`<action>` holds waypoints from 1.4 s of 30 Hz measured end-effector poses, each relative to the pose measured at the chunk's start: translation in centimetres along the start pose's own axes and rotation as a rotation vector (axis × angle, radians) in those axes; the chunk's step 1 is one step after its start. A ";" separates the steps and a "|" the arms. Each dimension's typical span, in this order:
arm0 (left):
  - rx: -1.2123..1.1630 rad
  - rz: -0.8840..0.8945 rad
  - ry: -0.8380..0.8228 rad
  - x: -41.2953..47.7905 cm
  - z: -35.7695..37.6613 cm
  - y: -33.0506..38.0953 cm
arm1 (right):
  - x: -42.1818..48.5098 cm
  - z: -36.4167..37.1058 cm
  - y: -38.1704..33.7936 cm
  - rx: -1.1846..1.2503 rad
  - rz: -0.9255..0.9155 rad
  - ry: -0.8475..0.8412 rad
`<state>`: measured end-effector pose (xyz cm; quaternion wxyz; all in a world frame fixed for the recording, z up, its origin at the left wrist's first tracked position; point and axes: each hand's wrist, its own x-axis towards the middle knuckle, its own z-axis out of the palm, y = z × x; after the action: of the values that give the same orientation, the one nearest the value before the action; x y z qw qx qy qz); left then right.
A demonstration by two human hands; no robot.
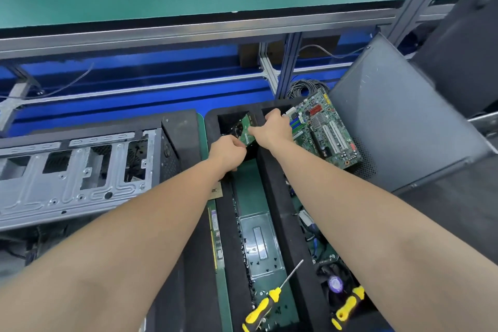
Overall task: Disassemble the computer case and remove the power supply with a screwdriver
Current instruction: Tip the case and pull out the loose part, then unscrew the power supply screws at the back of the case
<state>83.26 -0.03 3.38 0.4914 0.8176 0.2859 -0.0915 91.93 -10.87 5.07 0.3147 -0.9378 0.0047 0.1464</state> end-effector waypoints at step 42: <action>0.107 0.166 -0.002 -26.5 3.6 -4.3 | -28.8 -0.8 10.5 0.794 0.261 -0.129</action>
<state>59.64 -11.60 9.72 0.4530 0.8635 0.2115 -0.0664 63.52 -22.16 7.48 0.6301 -0.7242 0.1597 0.2303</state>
